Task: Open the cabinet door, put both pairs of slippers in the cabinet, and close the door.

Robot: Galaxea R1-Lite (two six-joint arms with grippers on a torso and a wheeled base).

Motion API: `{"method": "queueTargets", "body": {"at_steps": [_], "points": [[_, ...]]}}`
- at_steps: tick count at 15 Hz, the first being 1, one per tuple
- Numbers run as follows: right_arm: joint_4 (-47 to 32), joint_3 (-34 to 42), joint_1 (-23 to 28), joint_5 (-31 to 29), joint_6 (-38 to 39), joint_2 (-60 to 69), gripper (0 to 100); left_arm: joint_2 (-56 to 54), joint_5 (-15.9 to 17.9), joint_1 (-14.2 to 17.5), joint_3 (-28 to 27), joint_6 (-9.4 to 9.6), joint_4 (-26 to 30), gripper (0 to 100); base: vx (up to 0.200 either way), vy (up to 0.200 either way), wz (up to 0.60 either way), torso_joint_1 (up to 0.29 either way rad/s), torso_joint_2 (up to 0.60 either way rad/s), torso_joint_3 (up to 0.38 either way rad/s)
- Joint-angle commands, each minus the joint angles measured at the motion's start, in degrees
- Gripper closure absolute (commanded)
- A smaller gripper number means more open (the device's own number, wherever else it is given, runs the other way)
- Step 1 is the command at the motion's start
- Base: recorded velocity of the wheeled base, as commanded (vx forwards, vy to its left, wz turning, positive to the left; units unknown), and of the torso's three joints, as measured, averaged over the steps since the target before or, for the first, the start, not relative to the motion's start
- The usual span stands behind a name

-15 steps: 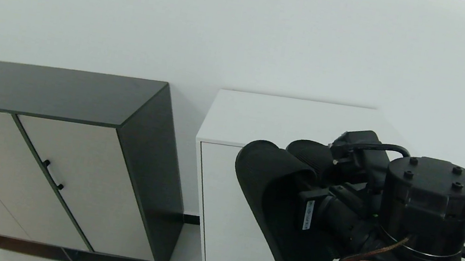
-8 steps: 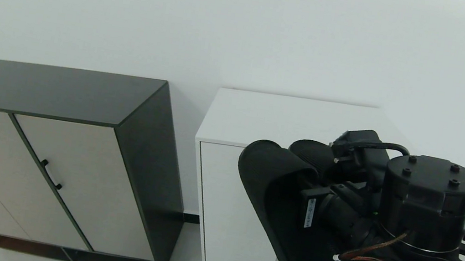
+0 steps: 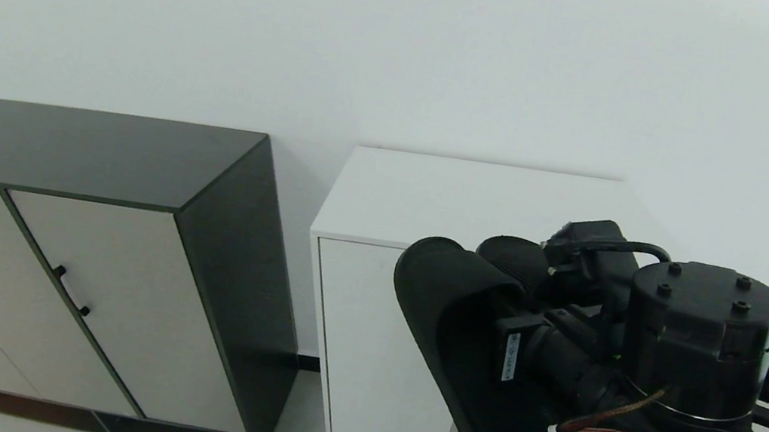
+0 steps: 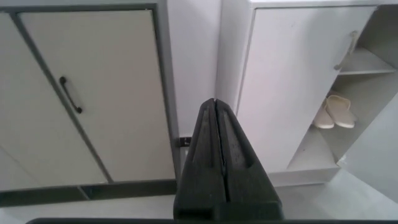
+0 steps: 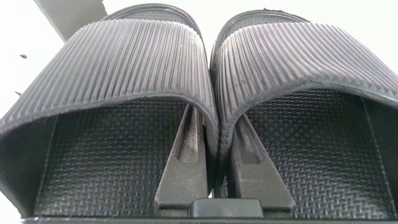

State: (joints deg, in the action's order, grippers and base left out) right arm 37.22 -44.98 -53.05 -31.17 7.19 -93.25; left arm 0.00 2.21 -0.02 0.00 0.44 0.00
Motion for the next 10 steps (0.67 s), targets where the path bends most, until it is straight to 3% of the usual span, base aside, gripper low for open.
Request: {"method": "queueTargets", "body": {"at_steps": [1,10], "points": [[0.0,0.1,-0.1,0.1,0.0,-0.2,100,0.0,0.0,0.0,0.0,0.00,0.0,100,0.000,-0.200,0.00,0.002,0.00,0.002],[1.6,1.0,-0.1,0.1,-0.3,-0.4,100,0.0,0.0,0.0,0.0,0.00,0.0,100,0.000,-0.200,0.00,0.002,0.00,0.004]]}}
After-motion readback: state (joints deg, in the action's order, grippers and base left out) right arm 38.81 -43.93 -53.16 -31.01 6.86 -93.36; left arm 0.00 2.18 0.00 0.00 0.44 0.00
